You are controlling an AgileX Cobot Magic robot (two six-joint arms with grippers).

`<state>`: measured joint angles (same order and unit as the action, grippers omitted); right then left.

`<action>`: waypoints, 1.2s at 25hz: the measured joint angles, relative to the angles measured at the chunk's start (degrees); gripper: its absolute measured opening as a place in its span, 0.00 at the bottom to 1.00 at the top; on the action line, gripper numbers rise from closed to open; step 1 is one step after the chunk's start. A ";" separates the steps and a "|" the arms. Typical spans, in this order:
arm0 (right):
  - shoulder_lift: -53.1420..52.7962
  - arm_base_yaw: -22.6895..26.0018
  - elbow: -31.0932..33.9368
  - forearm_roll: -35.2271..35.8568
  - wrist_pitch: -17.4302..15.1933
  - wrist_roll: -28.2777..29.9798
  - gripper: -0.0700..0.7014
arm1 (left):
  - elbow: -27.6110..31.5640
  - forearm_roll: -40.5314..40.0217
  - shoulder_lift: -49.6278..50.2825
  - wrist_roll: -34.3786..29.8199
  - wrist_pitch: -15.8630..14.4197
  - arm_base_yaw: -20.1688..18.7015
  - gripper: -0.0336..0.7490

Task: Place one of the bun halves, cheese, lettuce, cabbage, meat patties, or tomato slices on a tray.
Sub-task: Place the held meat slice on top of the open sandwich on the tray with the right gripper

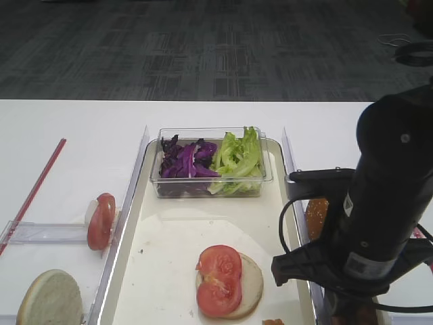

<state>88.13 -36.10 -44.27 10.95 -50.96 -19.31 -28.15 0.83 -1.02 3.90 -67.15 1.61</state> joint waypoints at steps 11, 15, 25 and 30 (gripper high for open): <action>-5.35 0.00 0.11 -0.57 -1.14 -1.51 0.13 | 0.00 0.00 -0.04 0.00 0.00 0.00 0.58; -6.83 0.00 0.11 -0.57 -2.29 -1.53 0.13 | 0.00 0.00 -0.04 0.00 0.00 0.00 0.58; -12.81 0.00 0.11 -0.57 -4.80 -1.86 0.13 | 0.00 0.00 -0.04 0.00 0.00 0.00 0.58; -16.69 0.00 0.11 -0.57 -5.56 -2.74 0.13 | 0.00 0.00 -0.04 0.00 0.00 0.00 0.58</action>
<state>71.45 -36.10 -44.17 10.38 -56.52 -22.04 -28.15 0.83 -1.06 3.90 -67.15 1.61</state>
